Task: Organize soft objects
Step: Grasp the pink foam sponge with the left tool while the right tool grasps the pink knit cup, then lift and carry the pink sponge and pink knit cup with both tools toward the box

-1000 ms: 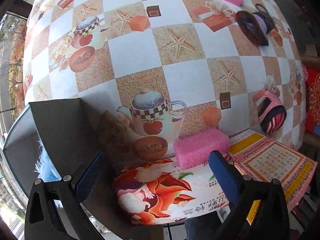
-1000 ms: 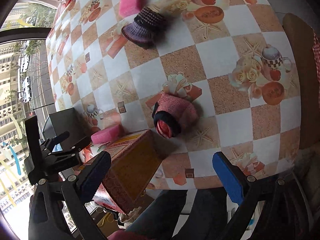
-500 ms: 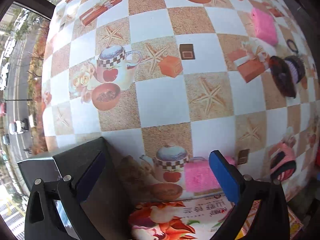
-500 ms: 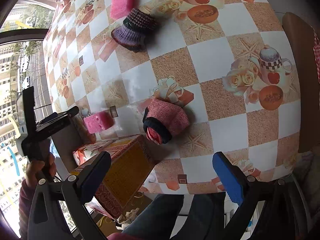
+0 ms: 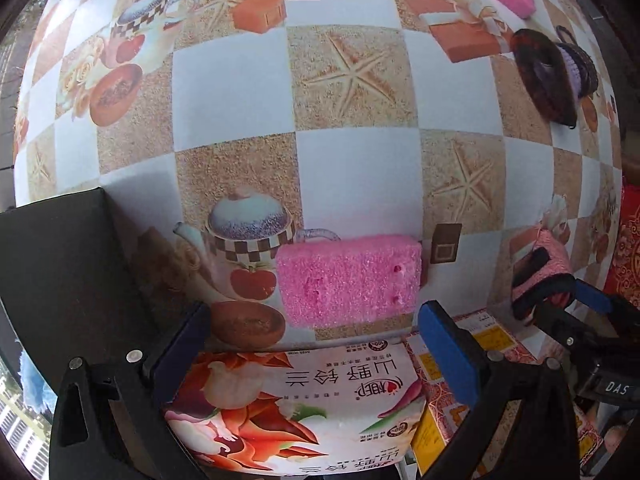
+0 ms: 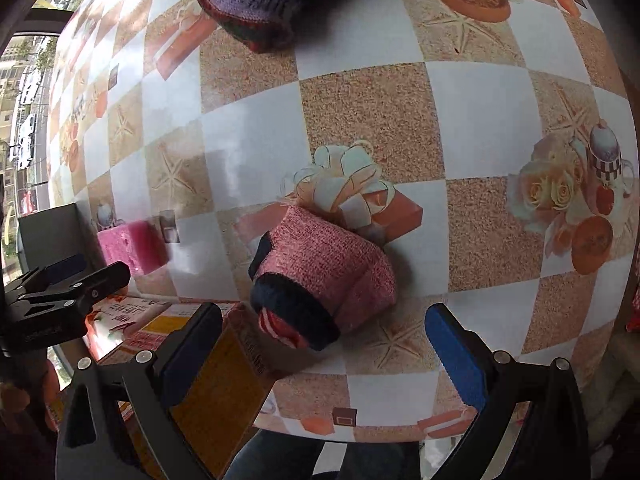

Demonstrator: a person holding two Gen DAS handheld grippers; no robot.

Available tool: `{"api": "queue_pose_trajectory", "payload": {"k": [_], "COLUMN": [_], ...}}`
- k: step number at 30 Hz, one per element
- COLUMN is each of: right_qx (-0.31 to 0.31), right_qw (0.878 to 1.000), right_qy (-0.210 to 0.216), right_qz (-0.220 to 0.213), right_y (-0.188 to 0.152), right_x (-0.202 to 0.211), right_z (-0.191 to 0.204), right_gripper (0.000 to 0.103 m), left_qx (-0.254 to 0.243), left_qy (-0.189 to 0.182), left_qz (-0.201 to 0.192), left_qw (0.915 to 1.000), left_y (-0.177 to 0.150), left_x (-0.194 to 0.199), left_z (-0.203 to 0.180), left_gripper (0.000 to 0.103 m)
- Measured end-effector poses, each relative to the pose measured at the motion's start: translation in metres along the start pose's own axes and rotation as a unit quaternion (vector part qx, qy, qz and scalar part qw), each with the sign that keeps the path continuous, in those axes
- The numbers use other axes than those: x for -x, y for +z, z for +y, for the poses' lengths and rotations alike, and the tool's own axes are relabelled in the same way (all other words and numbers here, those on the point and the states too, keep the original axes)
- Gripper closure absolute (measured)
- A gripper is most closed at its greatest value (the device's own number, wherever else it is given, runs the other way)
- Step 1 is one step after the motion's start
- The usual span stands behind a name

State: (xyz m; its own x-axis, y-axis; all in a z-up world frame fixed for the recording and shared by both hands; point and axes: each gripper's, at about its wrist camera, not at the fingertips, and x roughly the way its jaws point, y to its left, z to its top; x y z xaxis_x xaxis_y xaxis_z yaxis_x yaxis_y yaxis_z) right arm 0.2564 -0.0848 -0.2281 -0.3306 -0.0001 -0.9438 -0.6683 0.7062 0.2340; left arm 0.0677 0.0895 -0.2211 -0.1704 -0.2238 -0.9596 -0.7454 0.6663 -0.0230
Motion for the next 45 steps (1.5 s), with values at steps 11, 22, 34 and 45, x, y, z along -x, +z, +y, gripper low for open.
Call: {"api": "queue_pose_trajectory", "payload": {"k": [11, 22, 34, 45], "right_qx": [0.042, 0.052, 0.071, 0.055], "right_qw": [0.997, 0.996, 0.994, 0.994], "right_qy": [-0.064, -0.062, -0.034, -0.027], "right_qz": [-0.018, -0.045, -0.069, -0.094], "right_y": [0.002, -0.002, -0.009, -0.007], "right_x": [-0.02, -0.013, 0.019, 0.065], "right_z": [0.011, 0.015, 0.002, -0.017], "right_gripper": [0.001, 0.011, 0.056, 0.056], "left_qx": [0.044, 0.011, -0.01, -0.018], "left_qy": [0.007, 0.018, 0.026, 0.031], "left_qz": [0.029, 0.012, -0.05, -0.118], "left_qw": [0.9986, 0.9997, 0.9984, 0.9924], "left_y": [0.008, 0.04, 0.042, 0.029], "left_x": [-0.029, -0.032, 0.007, 0.057], "left_z": [0.006, -0.046, -0.057, -0.057], "left_gripper": [0.0, 0.014, 0.029, 0.029]}}
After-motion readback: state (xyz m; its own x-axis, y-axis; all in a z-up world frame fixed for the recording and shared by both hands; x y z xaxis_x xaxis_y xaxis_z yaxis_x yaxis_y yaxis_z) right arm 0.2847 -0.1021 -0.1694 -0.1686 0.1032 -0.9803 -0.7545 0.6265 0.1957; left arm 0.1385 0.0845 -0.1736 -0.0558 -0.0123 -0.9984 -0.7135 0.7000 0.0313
